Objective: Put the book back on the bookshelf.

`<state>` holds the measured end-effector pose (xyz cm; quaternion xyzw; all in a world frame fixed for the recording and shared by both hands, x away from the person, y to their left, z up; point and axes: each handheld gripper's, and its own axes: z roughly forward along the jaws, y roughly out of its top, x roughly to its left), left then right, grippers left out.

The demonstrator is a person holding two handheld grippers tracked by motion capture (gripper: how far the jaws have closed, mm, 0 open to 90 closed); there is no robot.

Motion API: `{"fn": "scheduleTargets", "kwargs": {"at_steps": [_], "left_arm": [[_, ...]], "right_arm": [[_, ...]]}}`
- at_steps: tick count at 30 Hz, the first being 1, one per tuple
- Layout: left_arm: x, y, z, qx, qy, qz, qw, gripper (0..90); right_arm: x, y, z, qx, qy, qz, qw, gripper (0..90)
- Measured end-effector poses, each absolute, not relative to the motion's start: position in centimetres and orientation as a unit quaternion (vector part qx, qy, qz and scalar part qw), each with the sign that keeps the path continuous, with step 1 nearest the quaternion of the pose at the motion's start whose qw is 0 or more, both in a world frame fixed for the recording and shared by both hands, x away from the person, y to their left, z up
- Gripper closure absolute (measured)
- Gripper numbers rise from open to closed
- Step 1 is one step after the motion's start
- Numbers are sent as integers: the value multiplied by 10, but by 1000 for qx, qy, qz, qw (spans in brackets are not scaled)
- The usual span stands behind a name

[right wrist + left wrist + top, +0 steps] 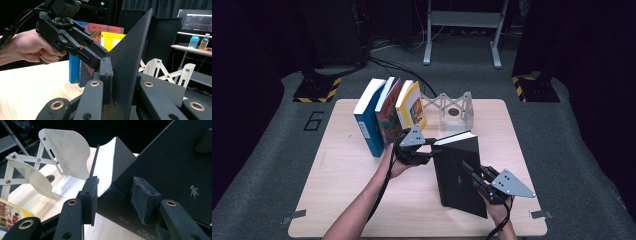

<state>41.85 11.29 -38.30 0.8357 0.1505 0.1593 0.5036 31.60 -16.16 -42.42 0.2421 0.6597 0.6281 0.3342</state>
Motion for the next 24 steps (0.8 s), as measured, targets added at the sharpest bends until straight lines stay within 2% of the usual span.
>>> {"fn": "scheduleTargets", "kwargs": {"at_steps": [11,17,22,24], "left_arm": [[405,105,-378,842,122,204,484,570],[398,101,-376,843,112,220,477,569],[394,98,-374,842,104,219,482,569],[392,96,-373,843,100,219,481,567]], "right_arm": [[308,-168,-427,238,661,626,338,779],[301,-171,-420,250,688,604,315,784],[298,-177,-411,248,722,583,279,807],[296,-177,-409,238,728,576,283,809]]}}
